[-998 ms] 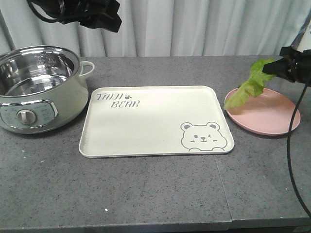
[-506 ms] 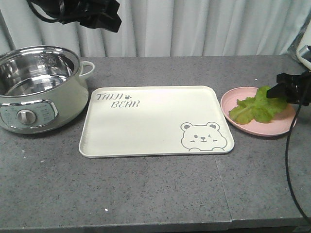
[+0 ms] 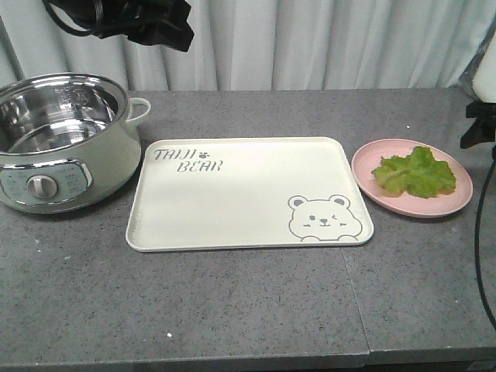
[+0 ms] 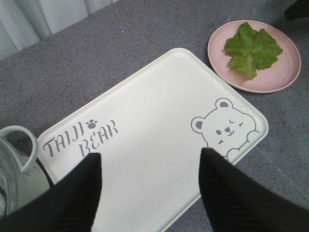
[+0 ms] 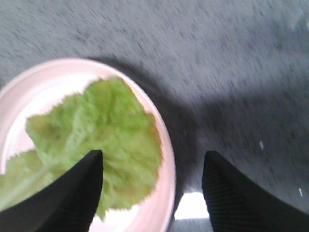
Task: Transfer vegetables to tray and serve
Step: 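Lower the lettuce onto the pink plate and open the right gripper, then grasp the rim of the pink plate with the right gripper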
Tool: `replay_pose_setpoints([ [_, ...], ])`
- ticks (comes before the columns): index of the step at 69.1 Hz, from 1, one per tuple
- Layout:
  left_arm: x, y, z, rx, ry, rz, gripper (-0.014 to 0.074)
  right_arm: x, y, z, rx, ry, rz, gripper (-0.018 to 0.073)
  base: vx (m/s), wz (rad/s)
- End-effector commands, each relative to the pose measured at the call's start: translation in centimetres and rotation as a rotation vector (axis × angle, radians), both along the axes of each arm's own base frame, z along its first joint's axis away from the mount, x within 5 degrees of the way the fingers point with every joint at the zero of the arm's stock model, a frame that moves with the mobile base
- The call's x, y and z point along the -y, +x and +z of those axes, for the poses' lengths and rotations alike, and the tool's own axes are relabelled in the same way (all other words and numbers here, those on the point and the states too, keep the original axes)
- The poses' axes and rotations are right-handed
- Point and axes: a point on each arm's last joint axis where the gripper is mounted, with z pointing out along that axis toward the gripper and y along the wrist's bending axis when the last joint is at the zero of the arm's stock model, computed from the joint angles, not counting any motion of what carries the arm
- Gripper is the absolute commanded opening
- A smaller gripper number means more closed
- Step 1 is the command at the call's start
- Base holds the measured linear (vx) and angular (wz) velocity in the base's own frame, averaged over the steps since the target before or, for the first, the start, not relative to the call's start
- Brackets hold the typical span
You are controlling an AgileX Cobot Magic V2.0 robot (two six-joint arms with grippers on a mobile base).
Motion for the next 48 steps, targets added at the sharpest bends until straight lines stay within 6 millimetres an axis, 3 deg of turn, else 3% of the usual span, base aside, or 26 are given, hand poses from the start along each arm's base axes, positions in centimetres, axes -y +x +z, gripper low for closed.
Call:
replay_pose_setpoints([
  [1,-0.6,-1.5,2.3,0.074,-0.056,0.003,0.0418,-0.2,-1.2,3.4,0.016,-0.019,-0.031,0.044,0.0,0.0],
  [19,-0.5,-1.3,2.1,0.067,-0.053,0.003,0.0418,-0.2,-1.2,2.7,-0.028,0.002,-0.03,0.04,0.0,0.0],
  [48,-0.1,-0.6,1.4,0.048,-0.046,0.003,0.0418,-0.2,-0.1,-1.3,-0.126,0.086,-0.02,0.0379,0.0,0.0],
])
